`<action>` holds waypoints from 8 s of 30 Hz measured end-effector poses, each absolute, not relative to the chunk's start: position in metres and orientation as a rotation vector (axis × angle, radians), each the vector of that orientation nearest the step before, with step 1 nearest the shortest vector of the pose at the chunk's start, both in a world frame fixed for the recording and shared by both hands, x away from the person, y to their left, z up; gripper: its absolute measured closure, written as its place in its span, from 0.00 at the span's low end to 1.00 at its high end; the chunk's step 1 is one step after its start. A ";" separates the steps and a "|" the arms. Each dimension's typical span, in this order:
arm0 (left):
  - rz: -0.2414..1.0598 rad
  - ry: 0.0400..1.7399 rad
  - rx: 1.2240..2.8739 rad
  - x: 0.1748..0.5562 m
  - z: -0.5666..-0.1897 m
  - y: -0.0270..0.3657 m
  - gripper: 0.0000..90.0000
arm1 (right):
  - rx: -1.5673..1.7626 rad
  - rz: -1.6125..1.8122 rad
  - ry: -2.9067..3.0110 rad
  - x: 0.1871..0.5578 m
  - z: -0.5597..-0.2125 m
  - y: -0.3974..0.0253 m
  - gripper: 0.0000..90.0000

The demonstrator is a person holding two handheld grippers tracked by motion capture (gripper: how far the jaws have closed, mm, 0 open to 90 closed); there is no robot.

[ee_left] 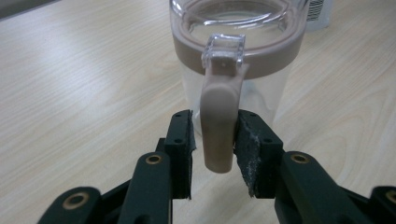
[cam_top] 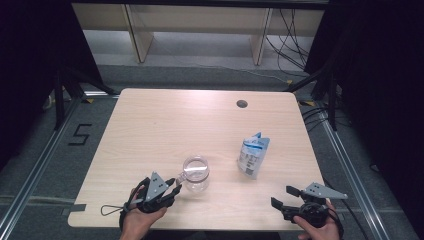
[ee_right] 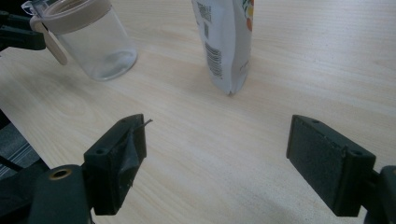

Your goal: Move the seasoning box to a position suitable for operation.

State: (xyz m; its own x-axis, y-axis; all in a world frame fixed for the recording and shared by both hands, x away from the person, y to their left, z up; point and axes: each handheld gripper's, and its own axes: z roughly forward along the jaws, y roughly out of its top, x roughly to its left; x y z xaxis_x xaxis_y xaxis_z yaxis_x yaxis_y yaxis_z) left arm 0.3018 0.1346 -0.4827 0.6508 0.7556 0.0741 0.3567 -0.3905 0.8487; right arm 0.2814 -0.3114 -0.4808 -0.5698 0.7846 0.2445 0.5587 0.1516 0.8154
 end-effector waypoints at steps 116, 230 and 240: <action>0.334 0.587 1.878 0.304 -0.442 0.096 0.93 | 1.193 1.371 2.252 0.280 -0.480 -0.304 0.36; 0.385 0.610 1.860 0.300 -0.456 0.100 0.95 | 0.792 1.487 2.365 0.314 -0.464 -0.211 0.94; 0.375 0.604 1.861 0.301 -0.456 0.100 0.95 | 0.755 1.502 2.376 0.317 -0.460 -0.203 0.97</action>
State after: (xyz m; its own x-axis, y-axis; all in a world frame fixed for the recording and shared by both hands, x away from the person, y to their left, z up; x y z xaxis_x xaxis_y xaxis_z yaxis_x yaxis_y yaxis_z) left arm 0.3006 0.1002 -0.4557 0.8205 0.5708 -0.0293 0.2275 -0.2791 0.9329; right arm 0.3167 -0.2034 -0.4598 -0.8409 0.5357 0.0772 0.2996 0.3420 0.8907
